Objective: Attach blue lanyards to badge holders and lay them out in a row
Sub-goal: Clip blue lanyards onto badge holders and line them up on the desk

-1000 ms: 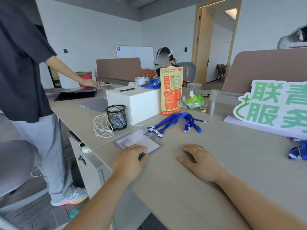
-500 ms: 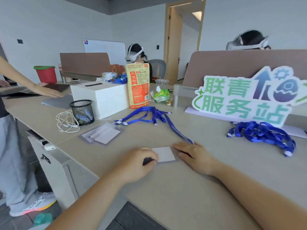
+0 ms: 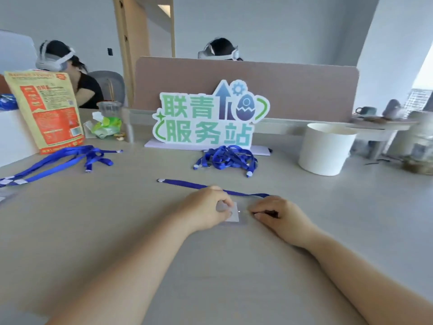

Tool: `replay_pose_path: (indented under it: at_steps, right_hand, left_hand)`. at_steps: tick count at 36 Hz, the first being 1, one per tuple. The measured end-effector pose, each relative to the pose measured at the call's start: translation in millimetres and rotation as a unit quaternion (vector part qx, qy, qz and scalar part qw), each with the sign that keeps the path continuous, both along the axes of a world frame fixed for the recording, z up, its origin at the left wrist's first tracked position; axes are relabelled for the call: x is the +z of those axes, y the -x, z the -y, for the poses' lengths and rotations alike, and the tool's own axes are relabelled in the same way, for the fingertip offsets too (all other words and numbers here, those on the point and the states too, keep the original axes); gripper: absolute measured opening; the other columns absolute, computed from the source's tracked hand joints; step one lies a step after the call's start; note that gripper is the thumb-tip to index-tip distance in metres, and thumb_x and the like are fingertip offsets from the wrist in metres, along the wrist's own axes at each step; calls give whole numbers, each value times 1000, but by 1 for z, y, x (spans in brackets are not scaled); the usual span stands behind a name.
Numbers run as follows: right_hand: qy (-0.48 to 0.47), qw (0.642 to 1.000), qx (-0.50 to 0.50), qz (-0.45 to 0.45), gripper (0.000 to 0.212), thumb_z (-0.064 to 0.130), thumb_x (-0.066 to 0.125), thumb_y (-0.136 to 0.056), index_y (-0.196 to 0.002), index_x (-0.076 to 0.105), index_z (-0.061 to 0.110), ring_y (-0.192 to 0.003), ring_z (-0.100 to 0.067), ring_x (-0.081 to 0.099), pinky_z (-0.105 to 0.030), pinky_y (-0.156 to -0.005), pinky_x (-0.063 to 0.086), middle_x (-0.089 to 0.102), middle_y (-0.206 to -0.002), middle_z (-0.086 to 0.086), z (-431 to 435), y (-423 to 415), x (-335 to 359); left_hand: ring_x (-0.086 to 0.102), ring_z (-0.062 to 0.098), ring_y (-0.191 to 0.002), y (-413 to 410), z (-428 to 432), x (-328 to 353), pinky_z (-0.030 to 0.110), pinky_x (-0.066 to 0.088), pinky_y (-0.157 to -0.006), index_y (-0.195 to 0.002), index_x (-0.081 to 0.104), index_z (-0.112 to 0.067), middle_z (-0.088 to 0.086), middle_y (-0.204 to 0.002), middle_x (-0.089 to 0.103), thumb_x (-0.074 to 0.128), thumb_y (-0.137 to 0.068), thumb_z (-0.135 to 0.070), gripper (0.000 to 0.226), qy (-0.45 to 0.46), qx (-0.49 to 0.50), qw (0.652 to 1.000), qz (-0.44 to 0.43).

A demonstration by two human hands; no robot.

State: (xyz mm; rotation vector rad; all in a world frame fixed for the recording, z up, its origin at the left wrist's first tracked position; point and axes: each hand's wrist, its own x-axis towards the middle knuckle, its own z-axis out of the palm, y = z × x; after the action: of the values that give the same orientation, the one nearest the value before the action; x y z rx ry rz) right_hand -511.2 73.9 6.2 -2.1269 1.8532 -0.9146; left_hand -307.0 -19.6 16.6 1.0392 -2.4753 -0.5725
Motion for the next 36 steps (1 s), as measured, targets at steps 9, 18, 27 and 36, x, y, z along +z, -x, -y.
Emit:
replay_pose_path:
  at_steps: [9, 18, 27, 36]
  right_hand:
    - [-26, 999, -7, 33, 16, 19, 66, -85, -98, 72, 27, -85, -4, 55, -11, -78, 39, 62, -94, 3, 13, 9, -1]
    - [-44, 997, -18, 56, 14, 18, 67, -85, -94, 71, 28, -88, -12, 59, -22, -84, 46, 59, -98, 1, 12, 8, 0]
    - [-51, 996, -31, 68, 13, 18, 68, -84, -91, 72, 29, -91, -14, 60, -29, -88, 48, 60, -101, 1, 12, 6, 1]
    - [-58, 995, -41, 71, 12, 20, 68, -84, -91, 73, 27, -91, -16, 60, -34, -90, 48, 59, -102, -1, 10, 2, 4]
  left_hand:
    - [56, -1, -94, 21, 7, -15, 13, 40, -86, -99, 73, -28, -14, -98, 58, 67, -87, -25, 14, -18, -66, 995, -67]
    - [58, 4, -83, 24, 1, -10, 38, 49, -84, -78, 73, -32, -14, -84, 57, 73, -80, -32, 3, -22, -9, 997, -78]
    - [49, -3, -67, 28, -10, -10, 25, 36, -60, -71, 65, -29, -13, -84, 53, 65, -83, -44, 19, 76, 43, 996, -18]
    - [48, -6, -61, 32, -18, -10, 21, 26, -52, -67, 63, -26, -10, -83, 53, 63, -85, -40, 23, 74, 76, 994, -31]
